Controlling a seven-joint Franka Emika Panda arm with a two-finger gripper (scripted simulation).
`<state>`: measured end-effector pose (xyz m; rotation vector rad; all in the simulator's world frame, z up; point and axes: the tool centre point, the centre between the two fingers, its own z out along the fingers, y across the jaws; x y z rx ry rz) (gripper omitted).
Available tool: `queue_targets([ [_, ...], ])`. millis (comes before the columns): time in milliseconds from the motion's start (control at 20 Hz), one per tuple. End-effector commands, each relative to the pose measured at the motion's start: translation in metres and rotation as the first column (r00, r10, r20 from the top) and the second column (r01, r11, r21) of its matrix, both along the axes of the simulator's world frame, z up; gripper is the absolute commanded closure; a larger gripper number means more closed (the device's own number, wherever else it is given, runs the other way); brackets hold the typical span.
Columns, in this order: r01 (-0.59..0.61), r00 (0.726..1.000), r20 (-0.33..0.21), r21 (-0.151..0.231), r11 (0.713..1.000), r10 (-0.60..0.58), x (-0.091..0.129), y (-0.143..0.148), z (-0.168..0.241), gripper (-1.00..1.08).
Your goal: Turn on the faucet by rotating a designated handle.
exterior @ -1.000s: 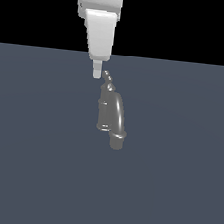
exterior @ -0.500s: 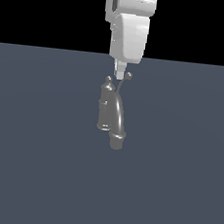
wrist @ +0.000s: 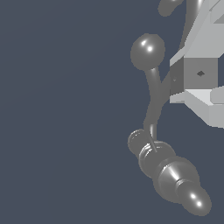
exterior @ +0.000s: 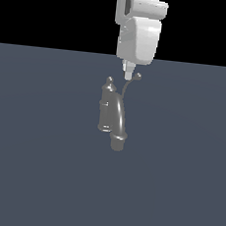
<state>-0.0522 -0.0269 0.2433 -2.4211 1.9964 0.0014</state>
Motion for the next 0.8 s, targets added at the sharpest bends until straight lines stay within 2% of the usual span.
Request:
queue_targets([
  [0,0.015,1.000,0.002,-0.001,1.000,-0.015,0.007,-0.013,0.000,1.08],
  [750,0.029,1.000,0.000,-0.002,1.000,-0.029,0.045,-0.048,-0.001,1.08],
])
